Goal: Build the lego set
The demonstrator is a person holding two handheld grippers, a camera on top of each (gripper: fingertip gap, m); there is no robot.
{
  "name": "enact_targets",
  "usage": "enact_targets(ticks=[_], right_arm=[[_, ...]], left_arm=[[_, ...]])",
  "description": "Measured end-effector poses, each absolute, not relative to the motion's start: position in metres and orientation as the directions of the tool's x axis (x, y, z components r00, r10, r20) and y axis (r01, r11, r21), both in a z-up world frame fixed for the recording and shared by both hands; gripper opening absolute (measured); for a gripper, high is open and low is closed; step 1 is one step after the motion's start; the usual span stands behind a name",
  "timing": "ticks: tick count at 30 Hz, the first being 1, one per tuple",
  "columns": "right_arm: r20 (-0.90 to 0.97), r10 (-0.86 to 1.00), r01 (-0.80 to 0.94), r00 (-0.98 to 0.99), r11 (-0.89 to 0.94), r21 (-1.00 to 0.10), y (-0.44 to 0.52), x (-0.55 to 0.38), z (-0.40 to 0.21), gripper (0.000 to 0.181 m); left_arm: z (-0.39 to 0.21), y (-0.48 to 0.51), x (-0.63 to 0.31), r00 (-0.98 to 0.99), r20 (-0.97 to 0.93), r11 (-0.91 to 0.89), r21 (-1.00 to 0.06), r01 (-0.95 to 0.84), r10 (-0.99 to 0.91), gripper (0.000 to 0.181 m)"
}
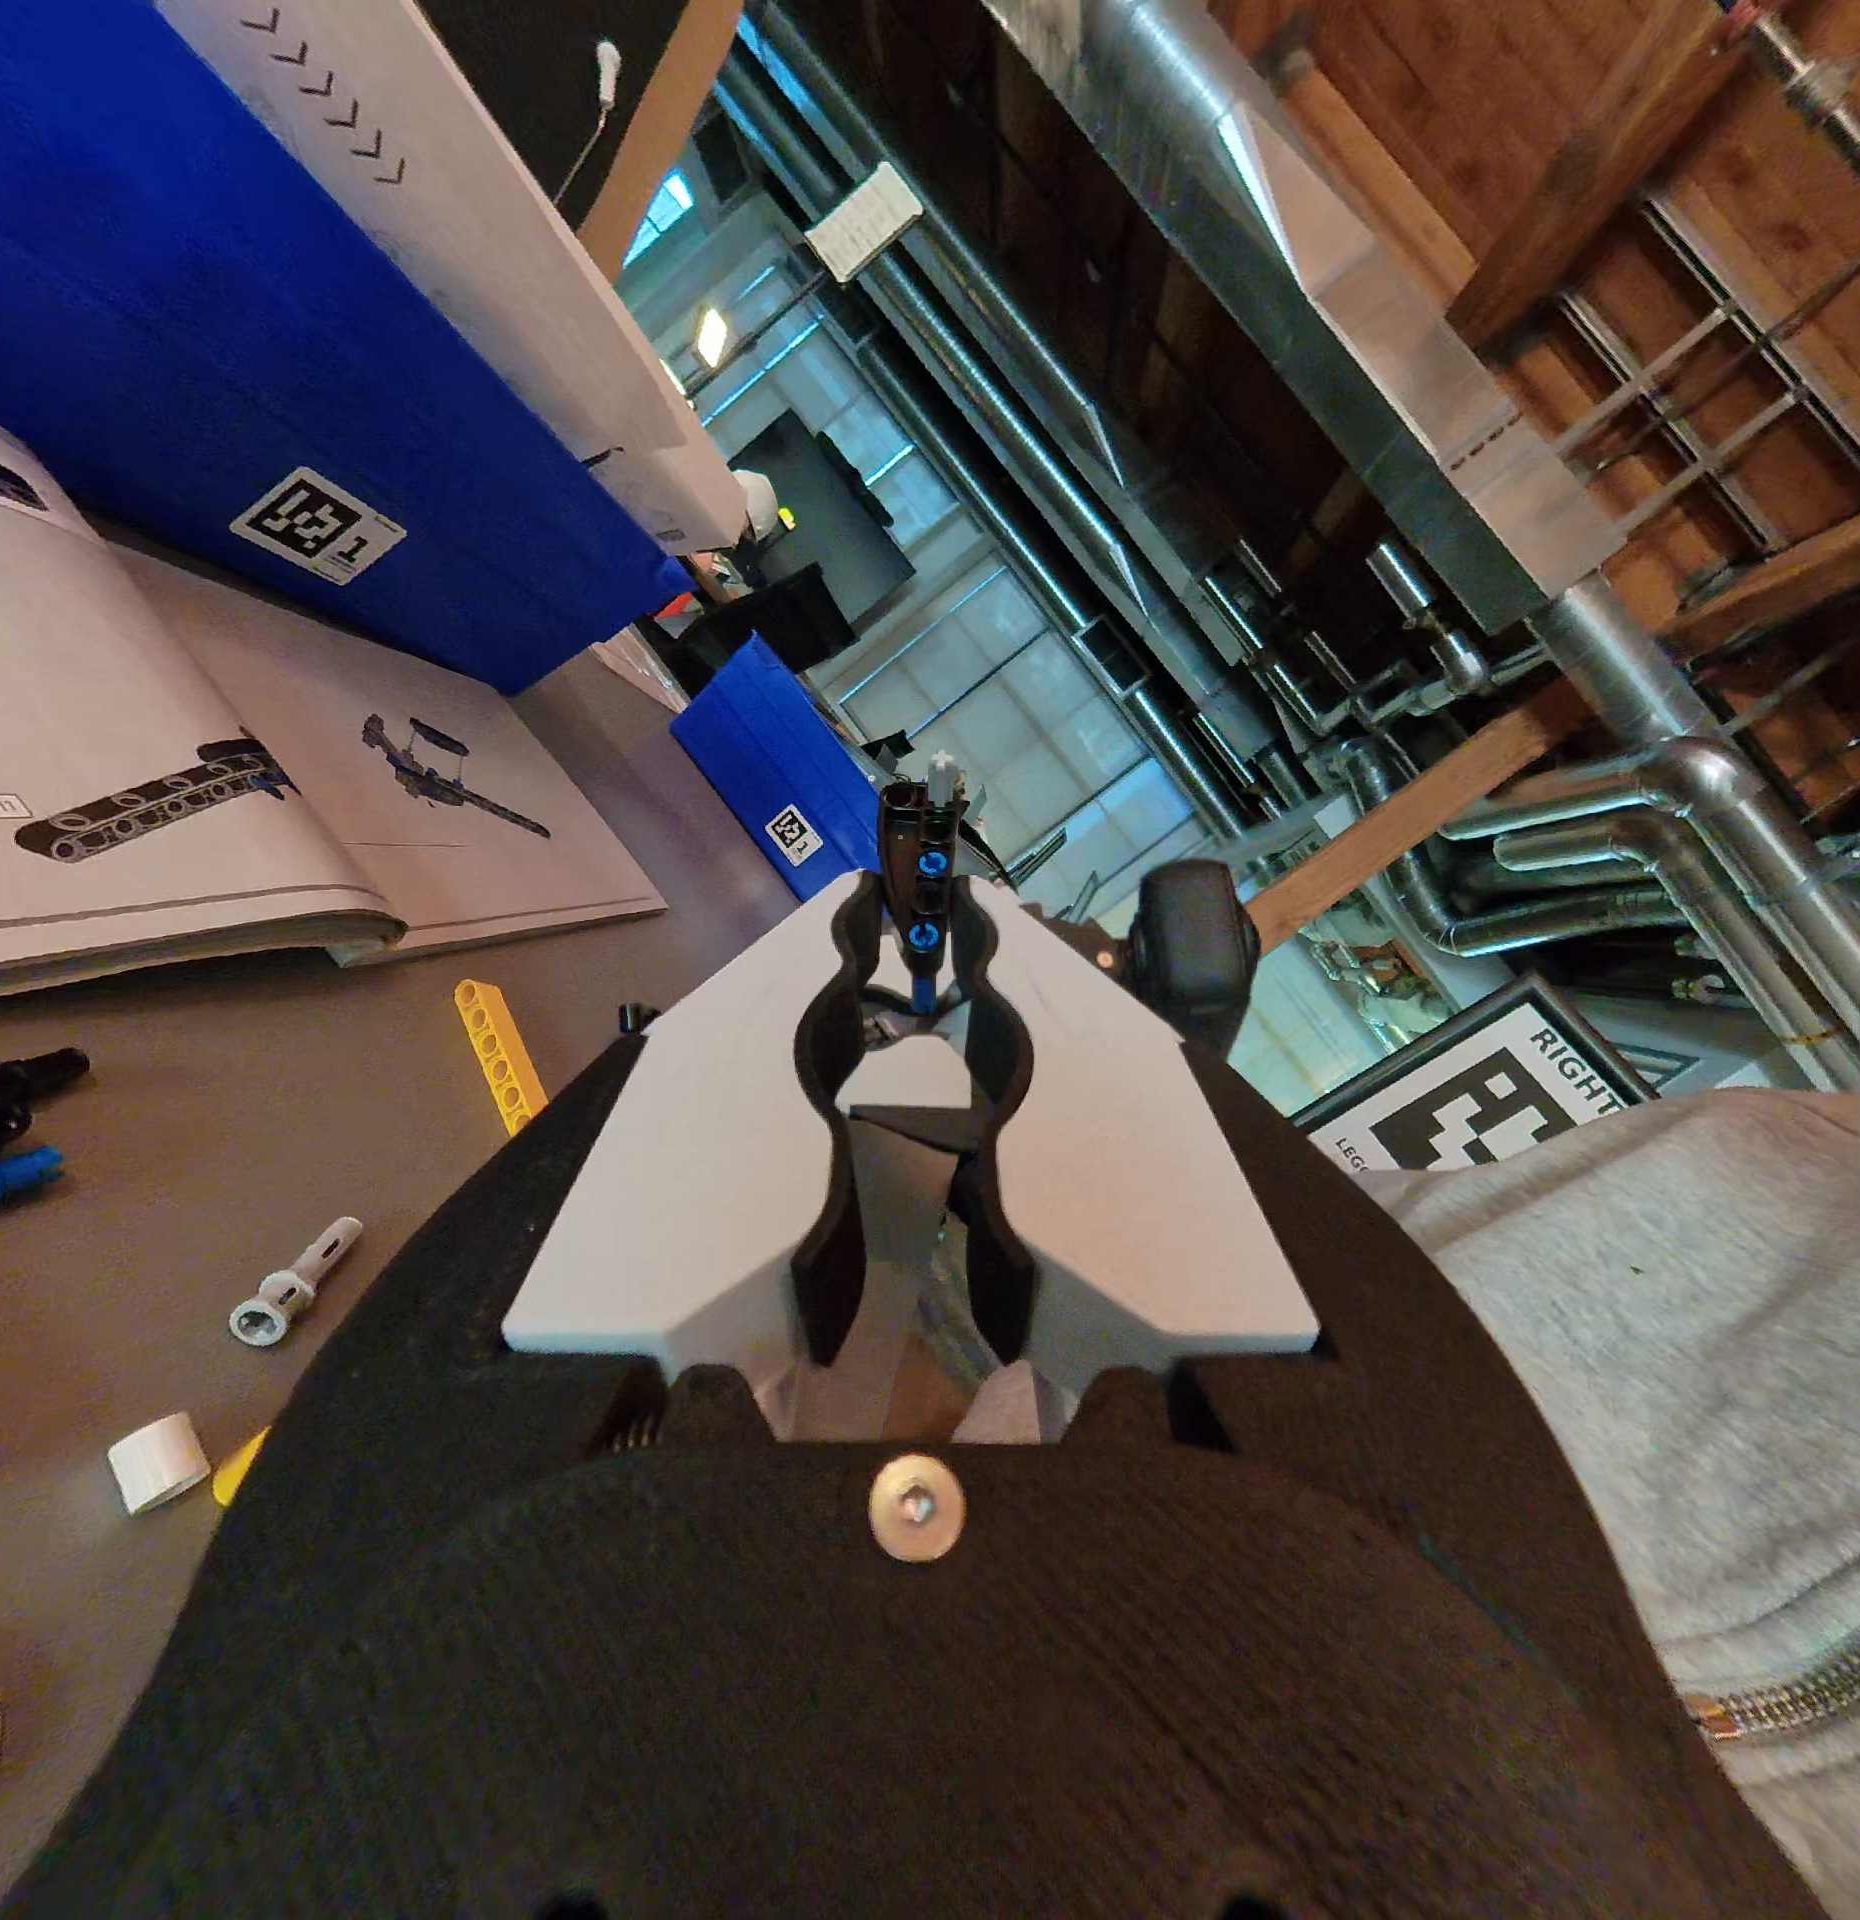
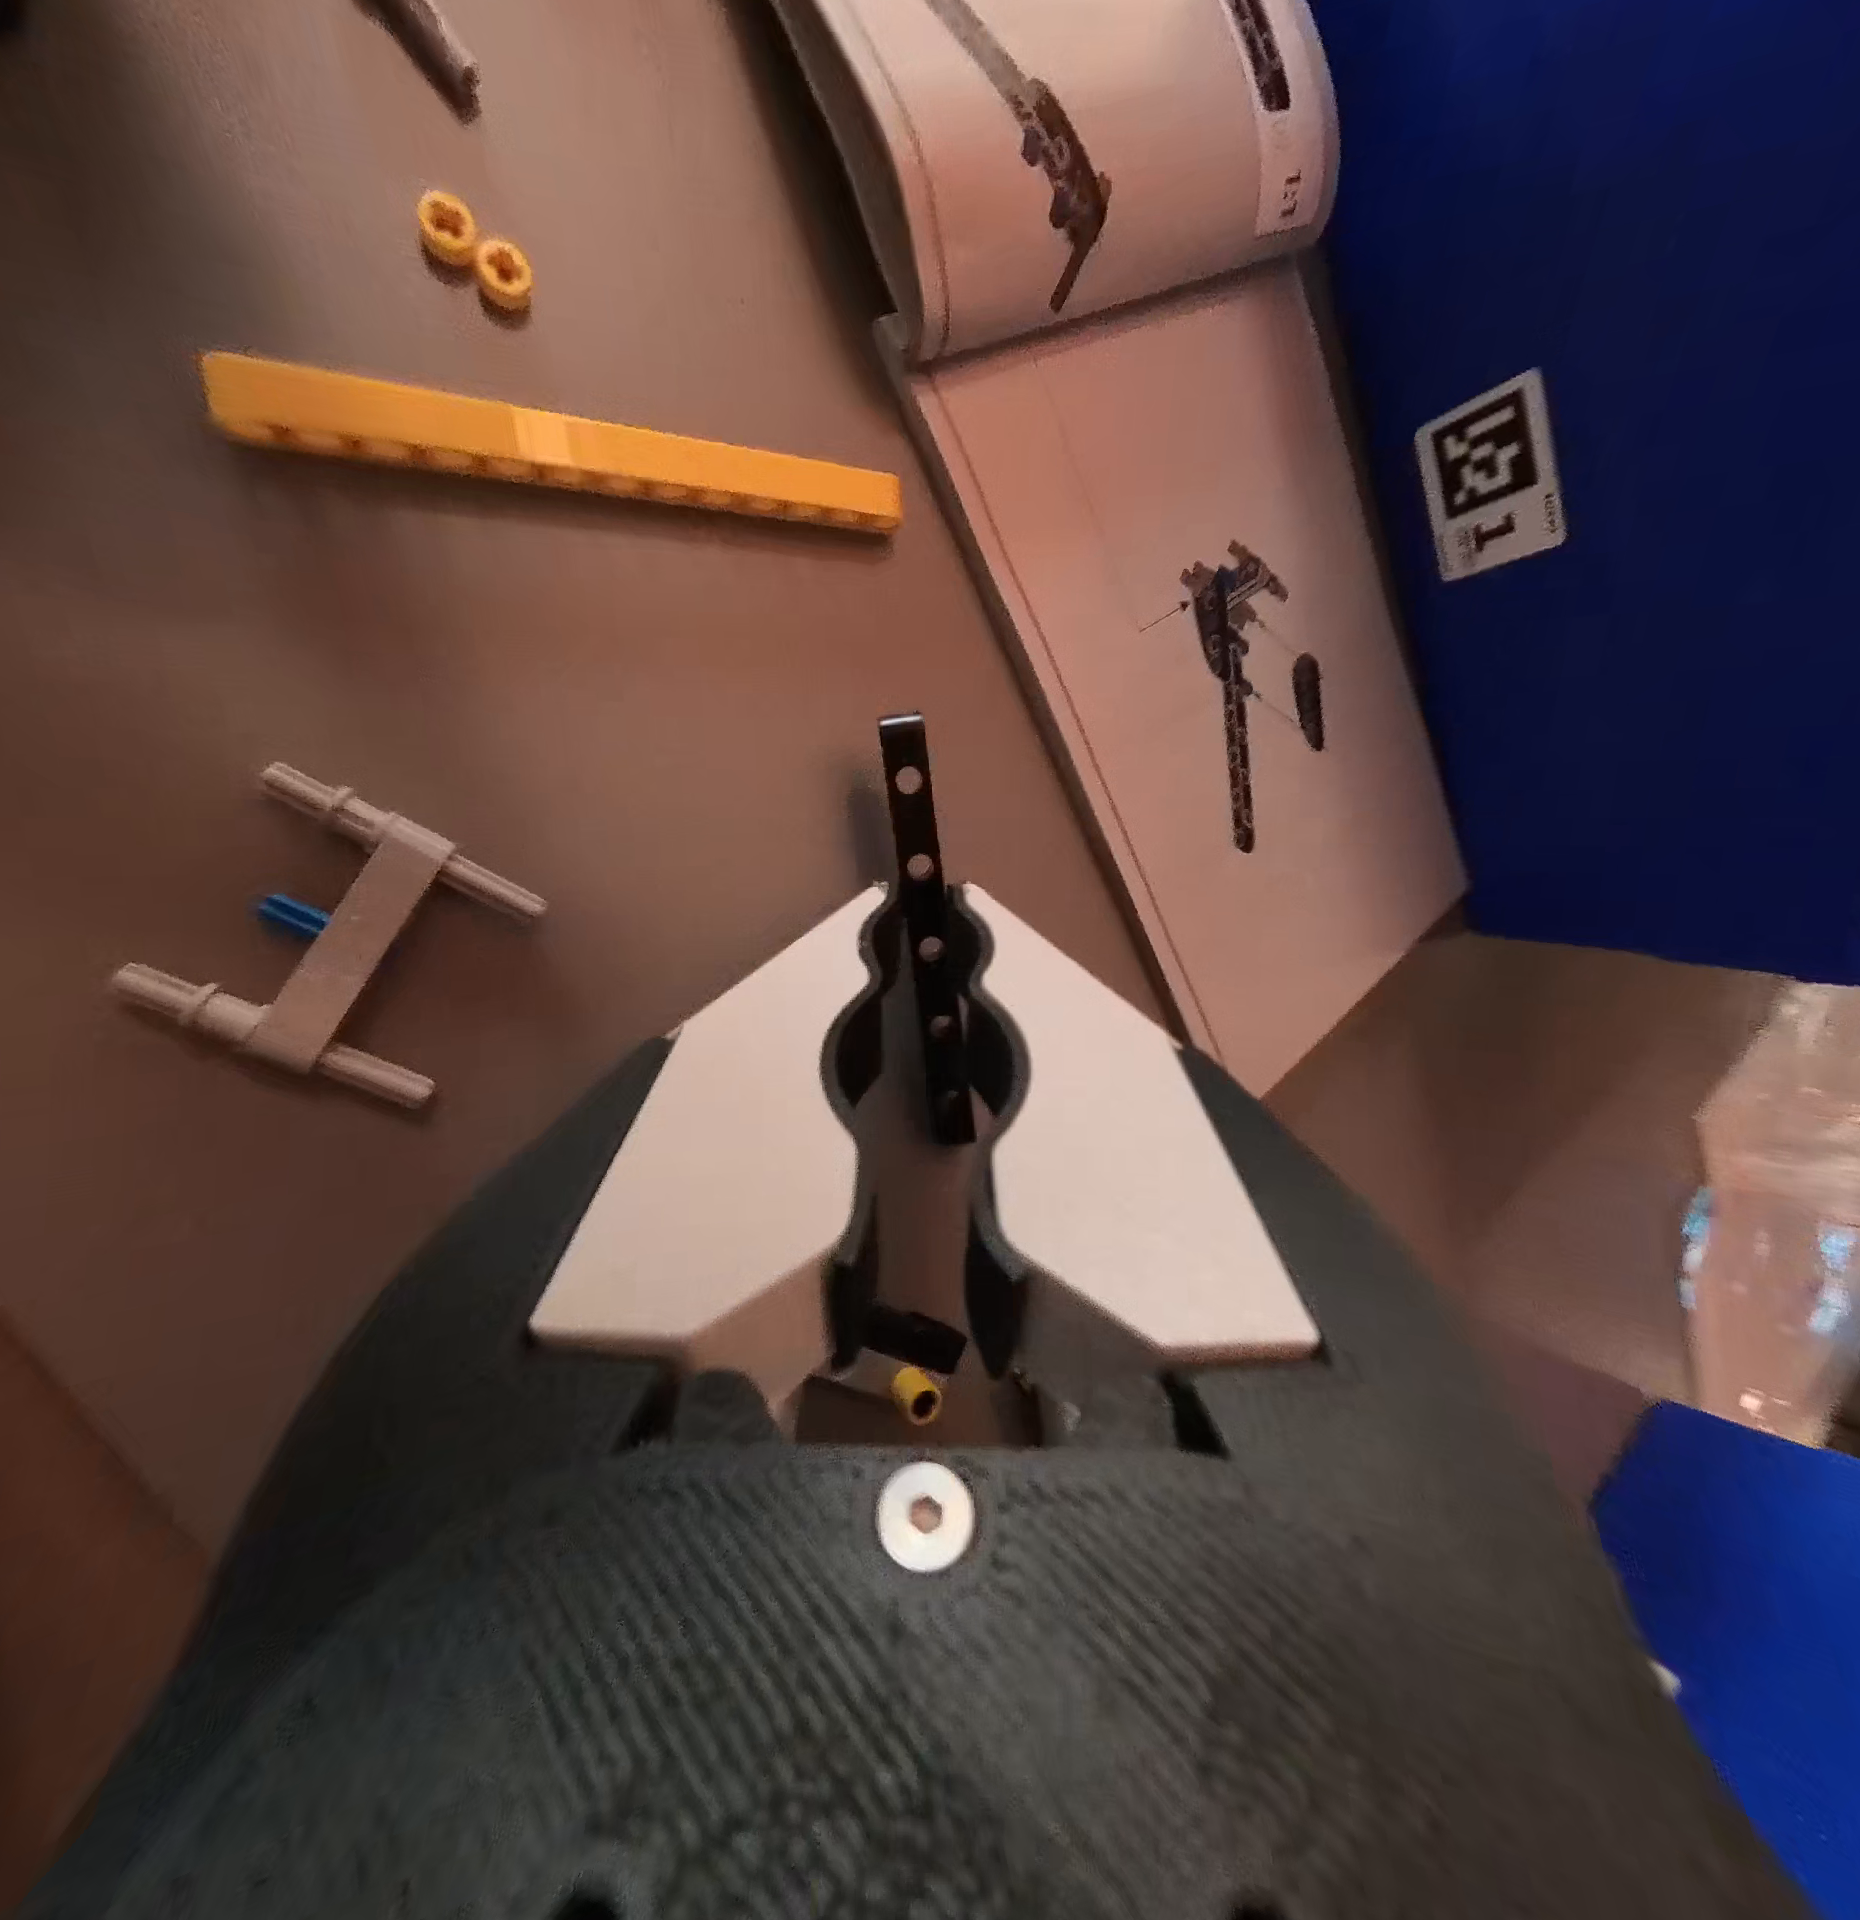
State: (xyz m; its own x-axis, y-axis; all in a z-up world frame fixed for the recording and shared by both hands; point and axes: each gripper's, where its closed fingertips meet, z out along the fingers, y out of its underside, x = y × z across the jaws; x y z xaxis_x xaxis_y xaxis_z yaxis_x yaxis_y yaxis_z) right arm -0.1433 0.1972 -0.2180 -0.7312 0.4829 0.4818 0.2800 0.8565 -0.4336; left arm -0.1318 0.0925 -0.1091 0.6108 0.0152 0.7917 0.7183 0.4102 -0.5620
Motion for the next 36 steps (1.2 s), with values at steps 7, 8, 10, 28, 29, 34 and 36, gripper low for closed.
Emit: enact_targets(ticks=[7, 8, 10, 28, 29, 34, 36], right_arm=[[0.455, 0.510, 0.309, -0.730, 0.840, -0.446, 0.189, -0.129, -0.219, 0.009], [0.440, 0.521, 0.318, -0.731, 0.831, -0.456, 0.188, -0.127, -0.220, 0.009], [0.407, 0.541, 0.331, -0.736, 0.812, -0.480, 0.186, -0.123, -0.219, 0.009], [0.077, 0.615, 0.445, -0.785, 0.646, -0.620, 0.189, -0.146, -0.194, 0.025], [0.083, 0.612, 0.445, -0.787, 0.655, -0.611, 0.188, -0.144, -0.198, 0.024], [0.098, 0.605, 0.450, -0.790, 0.682, -0.577, 0.188, -0.137, -0.209, 0.024], [0.081, 0.612, 0.460, -0.787, 0.669, -0.584, 0.188, -0.136, -0.208, 0.024]], left_arm=[[-0.113, 0.090, -0.135, 0.593, 0.805, 0.412, -0.548, 0.728, 0.024, 0.010], [-0.113, 0.091, -0.134, 0.594, 0.804, 0.409, -0.550, 0.729, 0.024, 0.010], [-0.113, 0.092, -0.133, 0.597, 0.802, 0.403, -0.554, 0.728, 0.024, 0.010], [-0.114, 0.095, -0.132, 0.583, 0.812, 0.393, -0.537, 0.747, 0.002, 0.010], [-0.114, 0.095, -0.132, 0.580, 0.815, 0.394, -0.532, 0.749, -0.002, 0.009], [-0.114, 0.093, -0.134, 0.561, 0.828, 0.405, -0.504, 0.763, -0.026, 0.010], [-0.114, 0.092, -0.134, 0.559, 0.829, 0.407, -0.502, 0.763, -0.028, 0.010]])
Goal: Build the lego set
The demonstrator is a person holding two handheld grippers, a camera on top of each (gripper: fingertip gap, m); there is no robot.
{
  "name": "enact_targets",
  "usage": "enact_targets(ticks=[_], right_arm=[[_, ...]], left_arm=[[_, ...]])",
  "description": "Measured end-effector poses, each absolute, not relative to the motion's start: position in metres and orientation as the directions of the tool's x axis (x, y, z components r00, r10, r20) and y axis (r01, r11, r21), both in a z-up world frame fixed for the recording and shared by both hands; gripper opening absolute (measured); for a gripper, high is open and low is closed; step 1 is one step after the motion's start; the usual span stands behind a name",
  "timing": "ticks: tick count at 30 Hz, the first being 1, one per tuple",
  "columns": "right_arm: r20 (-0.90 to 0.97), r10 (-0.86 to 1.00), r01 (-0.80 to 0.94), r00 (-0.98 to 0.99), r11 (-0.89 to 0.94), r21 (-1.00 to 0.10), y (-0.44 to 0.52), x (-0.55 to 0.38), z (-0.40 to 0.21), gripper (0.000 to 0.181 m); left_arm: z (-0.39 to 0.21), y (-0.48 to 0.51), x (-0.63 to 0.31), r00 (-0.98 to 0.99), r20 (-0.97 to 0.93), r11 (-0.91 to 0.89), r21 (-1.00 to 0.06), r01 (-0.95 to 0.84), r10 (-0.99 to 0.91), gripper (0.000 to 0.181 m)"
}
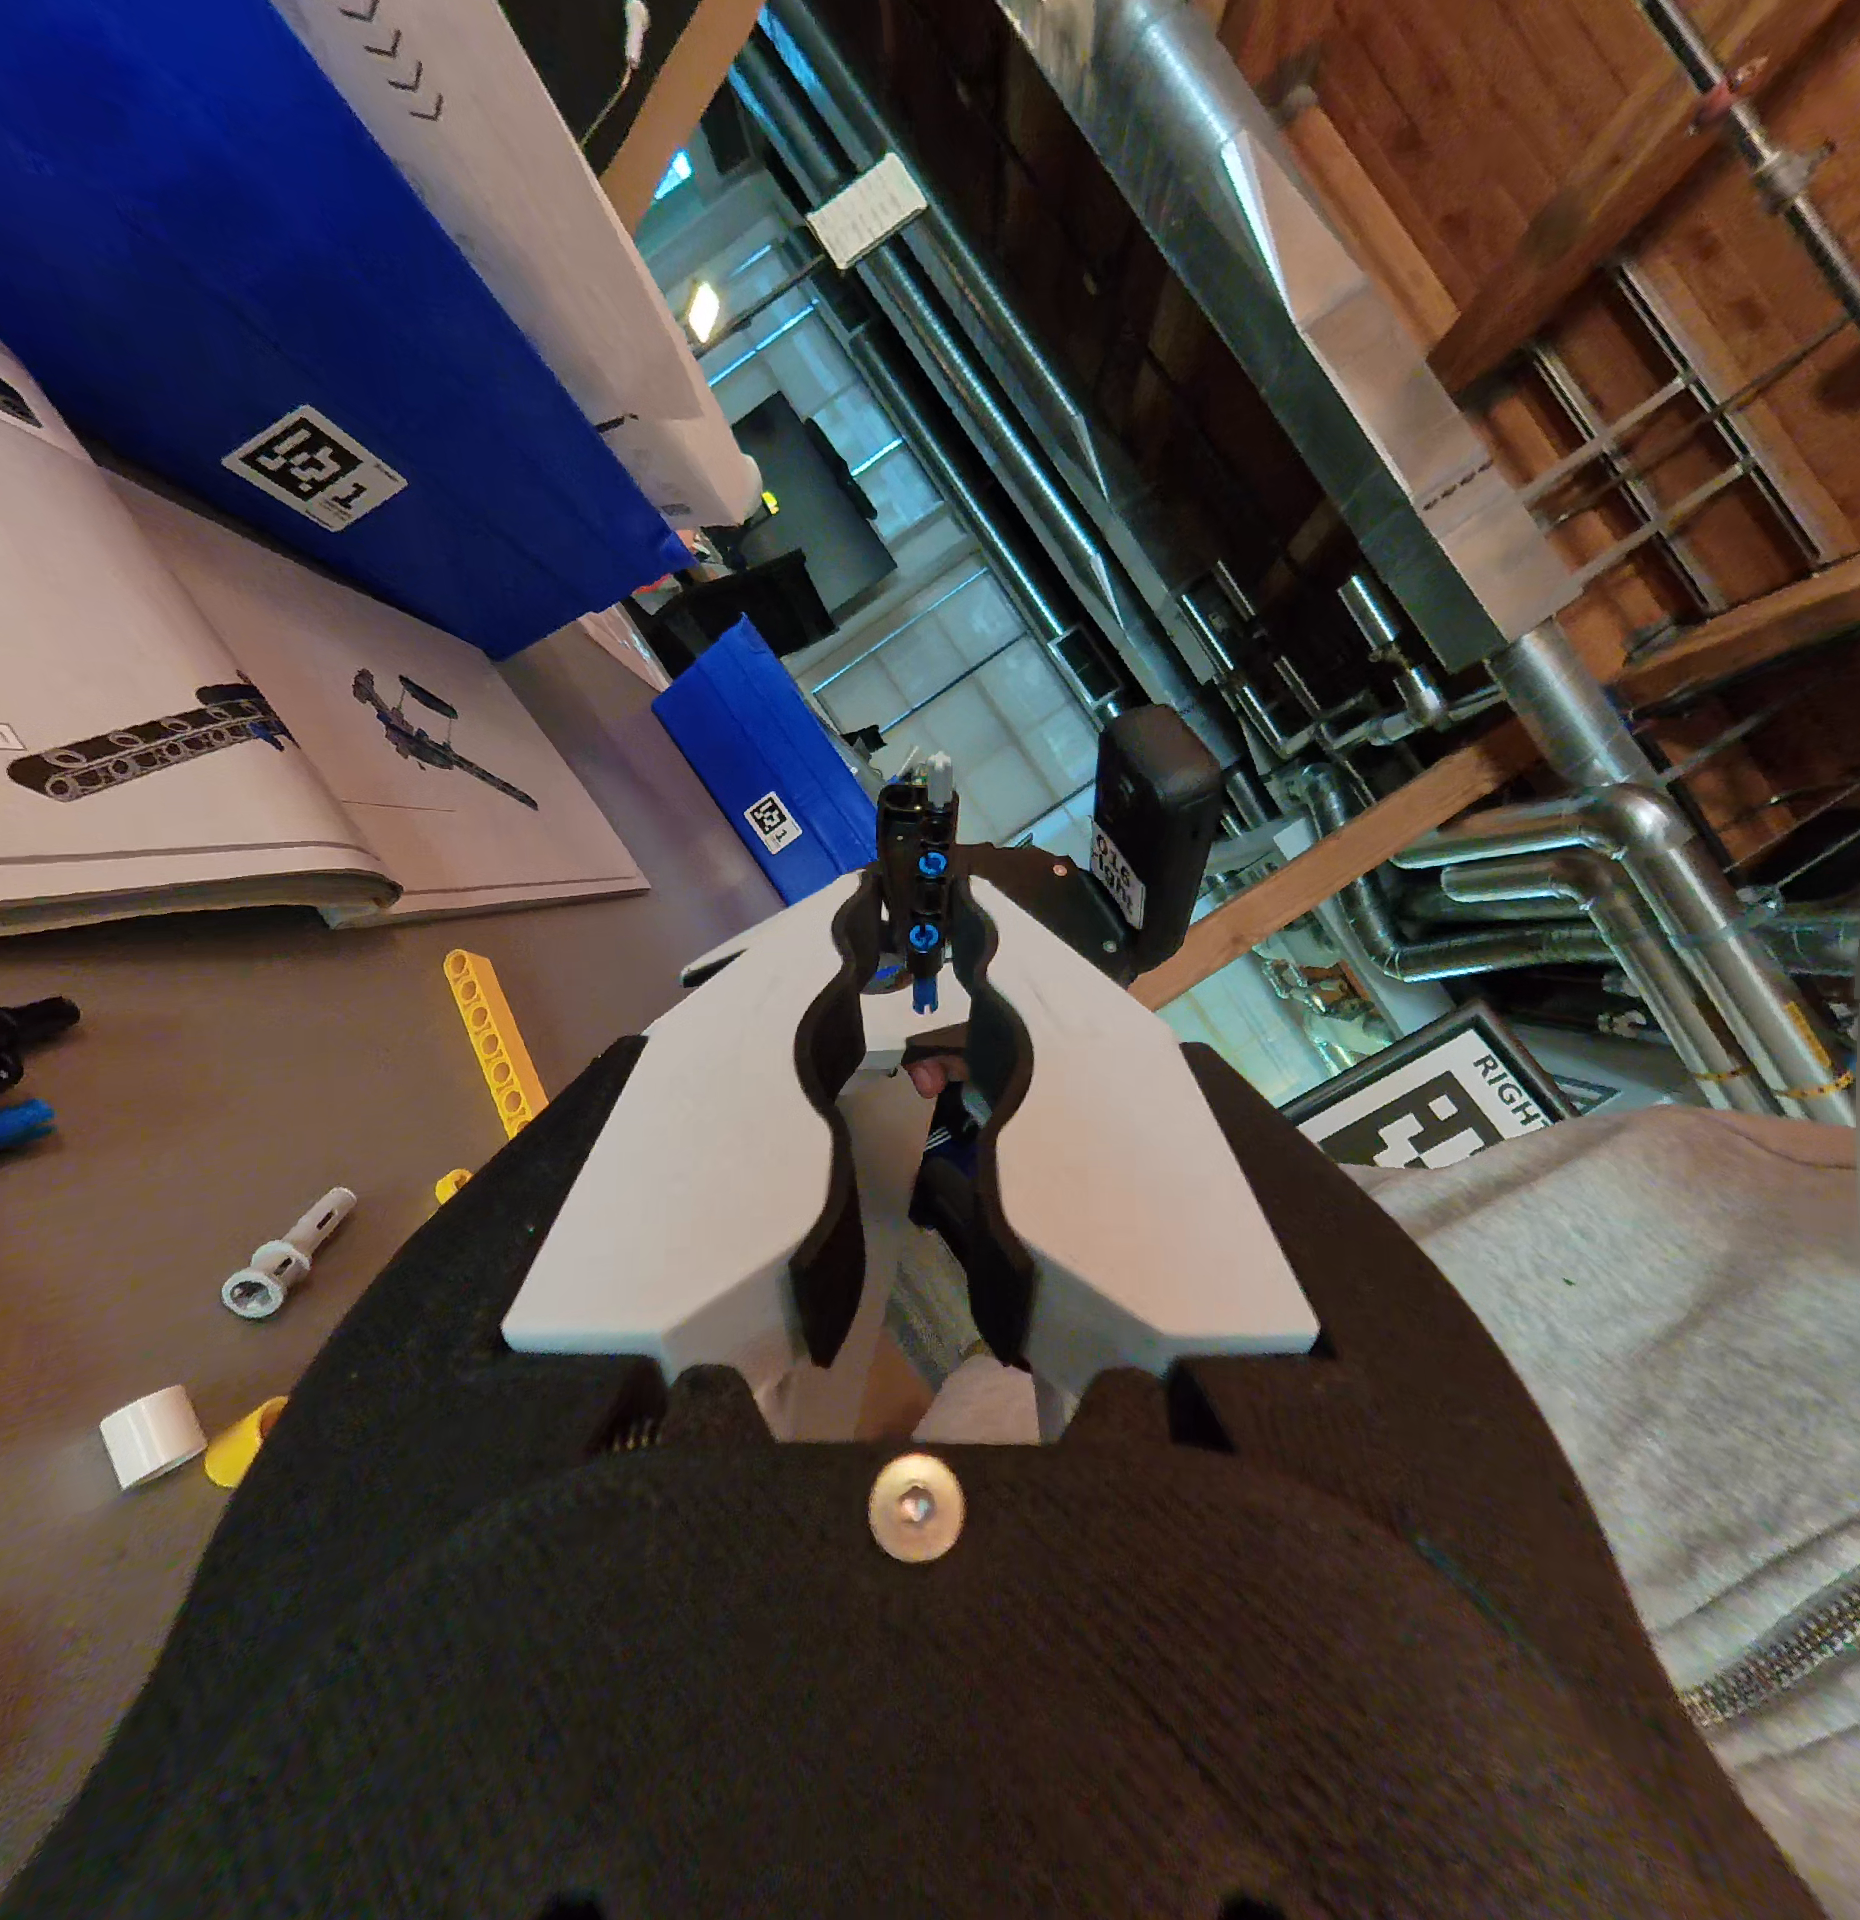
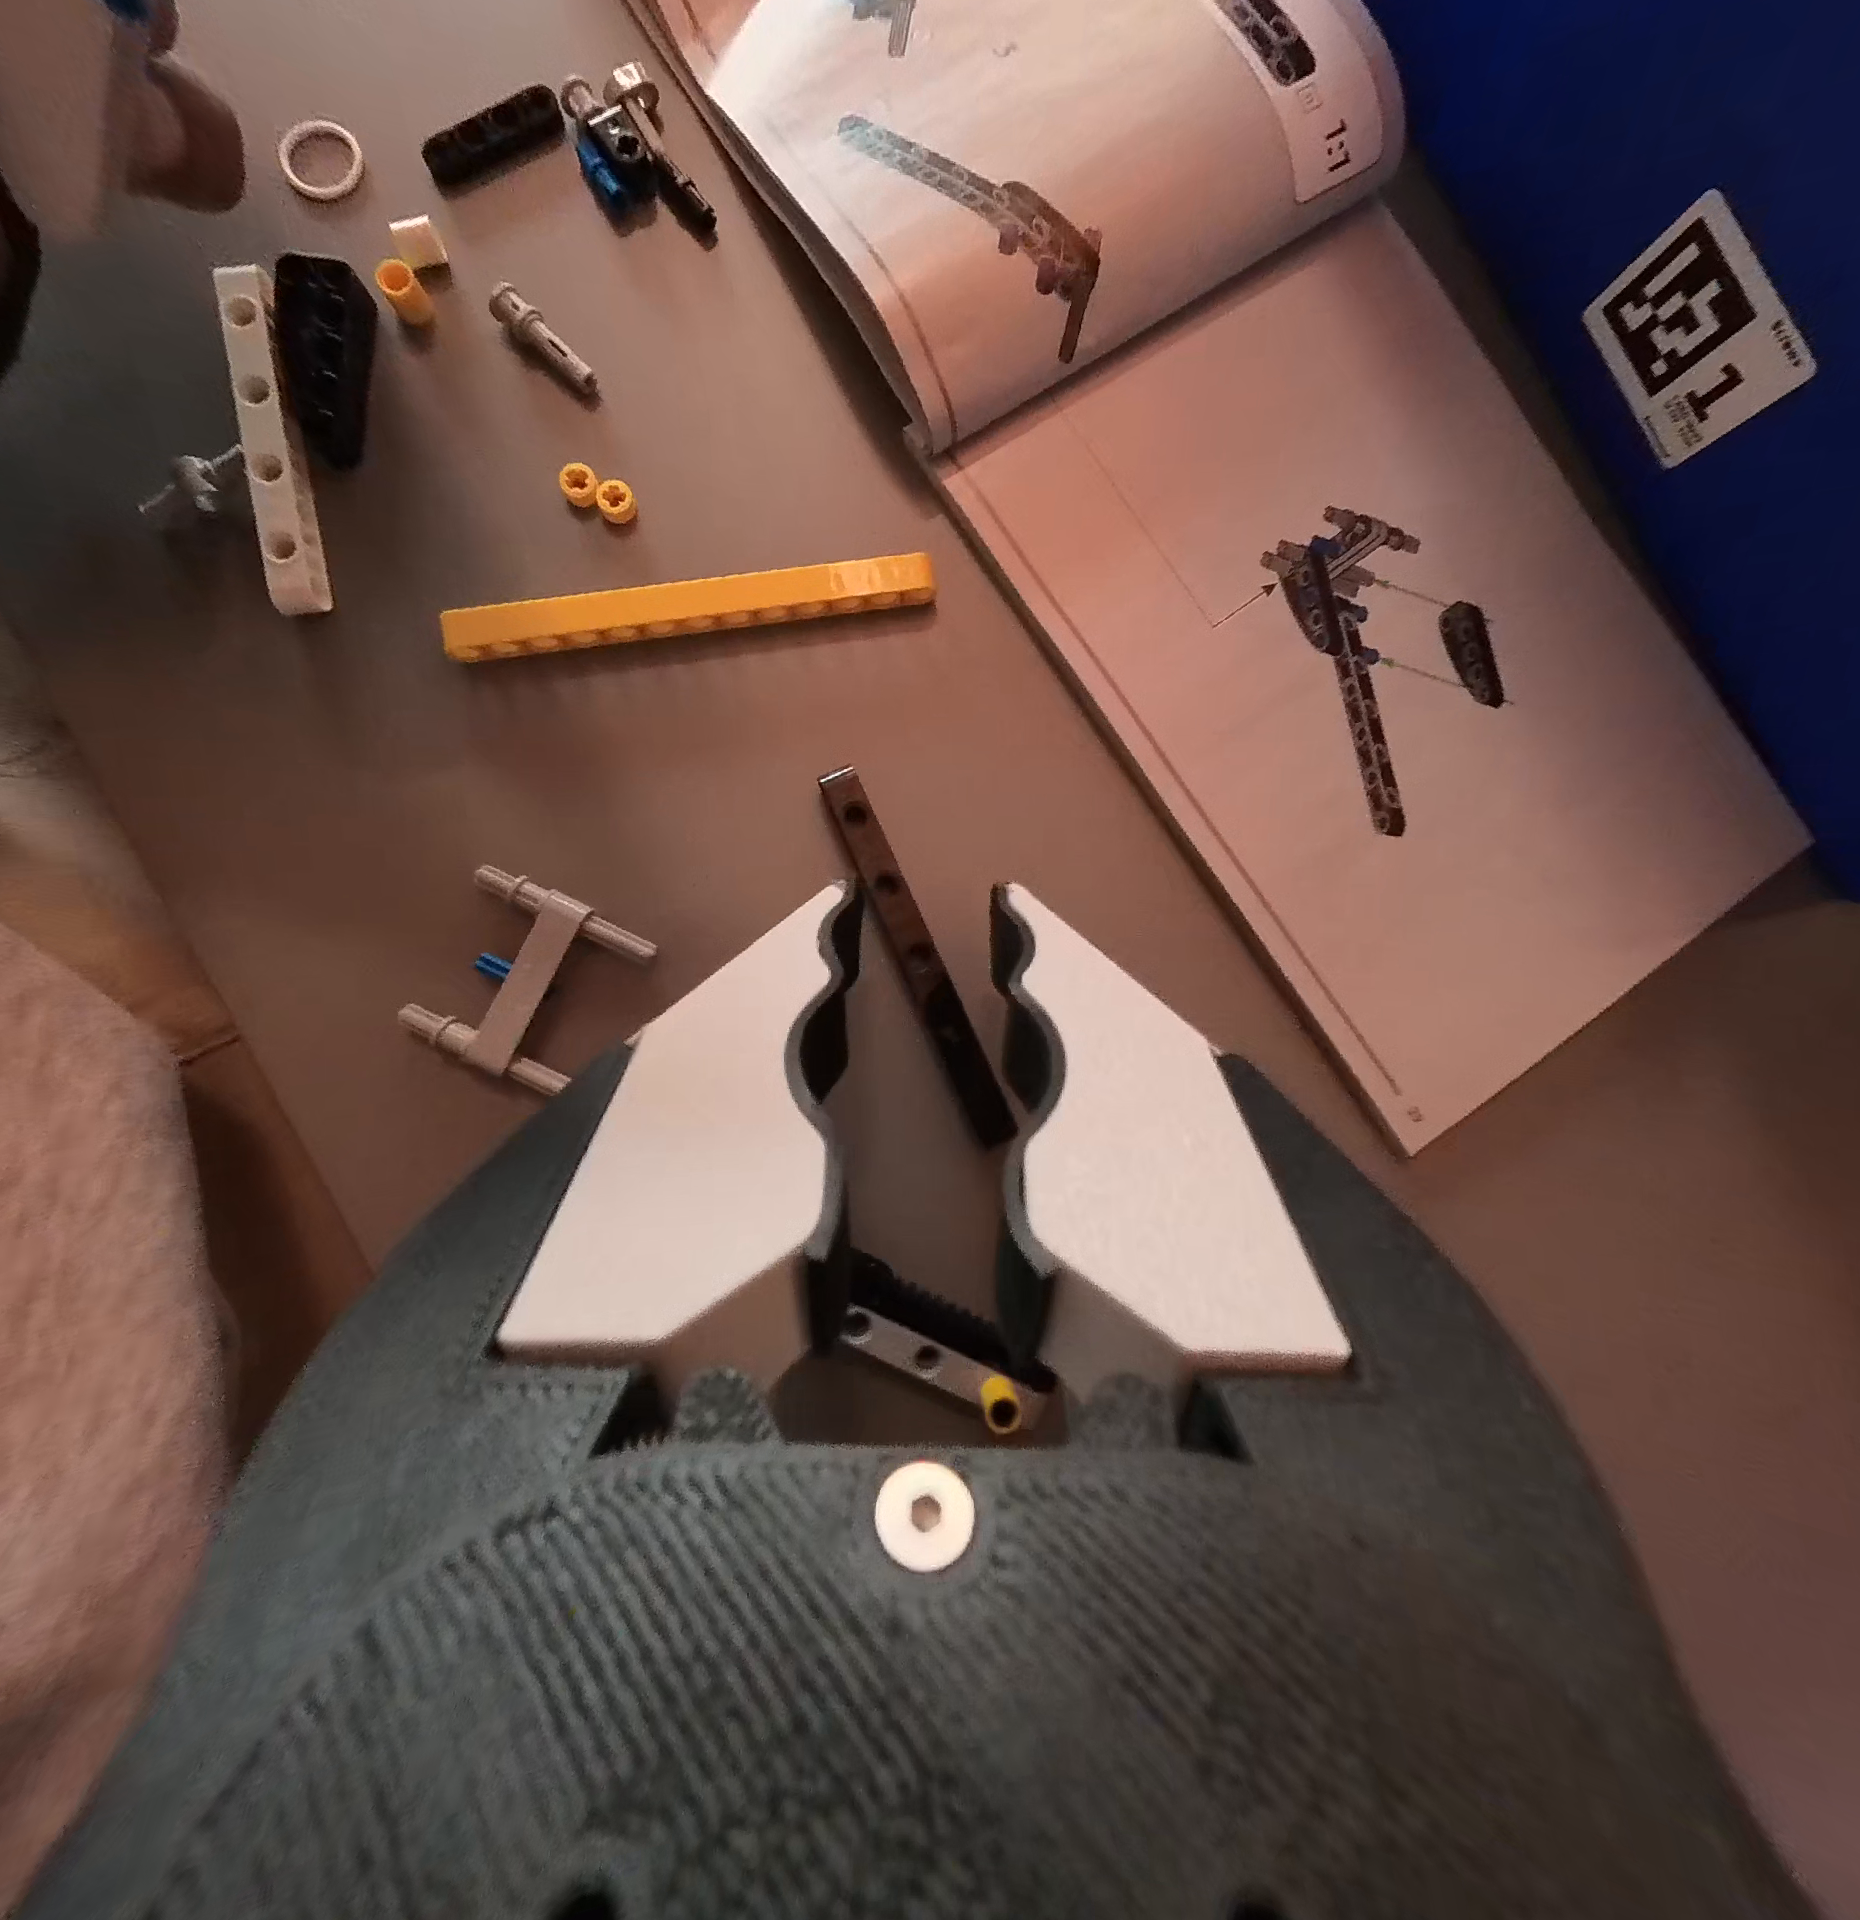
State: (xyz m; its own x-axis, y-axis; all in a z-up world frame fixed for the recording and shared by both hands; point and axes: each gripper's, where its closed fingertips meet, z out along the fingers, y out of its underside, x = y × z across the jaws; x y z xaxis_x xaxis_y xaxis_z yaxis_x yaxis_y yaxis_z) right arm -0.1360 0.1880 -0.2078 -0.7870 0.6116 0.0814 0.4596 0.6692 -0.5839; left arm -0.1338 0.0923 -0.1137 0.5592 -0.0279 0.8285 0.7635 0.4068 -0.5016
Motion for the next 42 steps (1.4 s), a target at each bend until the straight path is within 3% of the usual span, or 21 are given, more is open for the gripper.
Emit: enact_targets(ticks=[24, 30, 37, 42], right_arm=[[0.024, 0.560, 0.449, -0.828, 0.689, -0.568, 0.166, -0.132, -0.225, 0.022], [0.118, 0.555, 0.408, -0.823, 0.723, -0.558, 0.161, -0.140, -0.226, 0.026], [0.187, 0.666, 0.295, -0.722, 0.540, -0.788, 0.162, -0.150, -0.173, 0.049], [0.130, 0.741, 0.247, -0.658, 0.375, -0.893, 0.166, -0.140, -0.159, 0.045]], left_arm=[[-0.114, 0.093, -0.134, 0.554, 0.832, 0.406, -0.496, 0.768, -0.029, 0.009], [-0.115, 0.093, -0.133, 0.559, 0.829, 0.400, -0.505, 0.765, -0.024, 0.009], [-0.115, 0.096, -0.130, 0.568, 0.823, 0.385, -0.518, 0.764, -0.021, 0.010], [-0.117, 0.102, -0.125, 0.584, 0.812, 0.356, -0.543, 0.761, -0.009, 0.010]])
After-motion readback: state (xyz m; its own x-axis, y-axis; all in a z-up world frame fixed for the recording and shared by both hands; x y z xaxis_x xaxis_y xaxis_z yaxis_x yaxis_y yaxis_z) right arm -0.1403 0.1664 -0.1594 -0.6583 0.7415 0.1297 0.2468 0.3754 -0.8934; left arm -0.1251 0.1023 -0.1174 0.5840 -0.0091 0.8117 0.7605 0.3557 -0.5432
